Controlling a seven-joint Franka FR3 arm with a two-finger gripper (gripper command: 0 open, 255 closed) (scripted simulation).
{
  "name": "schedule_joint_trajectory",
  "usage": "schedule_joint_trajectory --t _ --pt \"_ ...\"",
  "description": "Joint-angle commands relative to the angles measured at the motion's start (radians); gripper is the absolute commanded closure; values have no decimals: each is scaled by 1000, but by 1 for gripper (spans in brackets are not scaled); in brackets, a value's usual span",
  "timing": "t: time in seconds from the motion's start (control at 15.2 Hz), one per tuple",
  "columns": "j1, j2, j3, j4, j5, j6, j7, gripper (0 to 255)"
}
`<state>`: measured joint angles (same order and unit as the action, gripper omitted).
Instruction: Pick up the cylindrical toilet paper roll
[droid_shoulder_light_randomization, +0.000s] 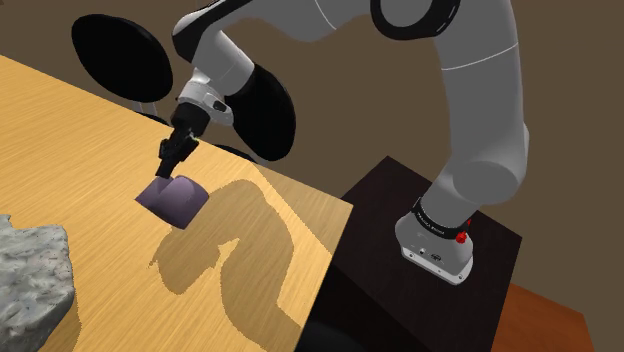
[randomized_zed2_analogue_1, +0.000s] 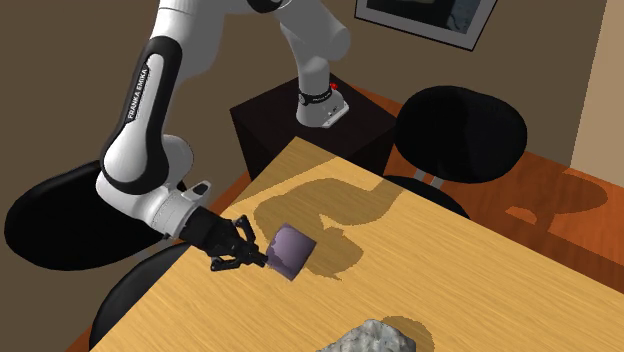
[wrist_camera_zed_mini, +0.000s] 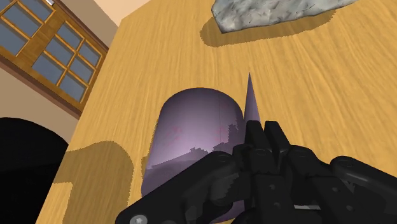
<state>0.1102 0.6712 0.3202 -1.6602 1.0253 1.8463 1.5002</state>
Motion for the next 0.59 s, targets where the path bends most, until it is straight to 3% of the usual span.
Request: schedule_joint_trajectory --t 0.0,0.53 --pt "-2 -15 1 -3 0 -7 11 255" --pt "-12 -83 8 -5 3 -42 66 255"
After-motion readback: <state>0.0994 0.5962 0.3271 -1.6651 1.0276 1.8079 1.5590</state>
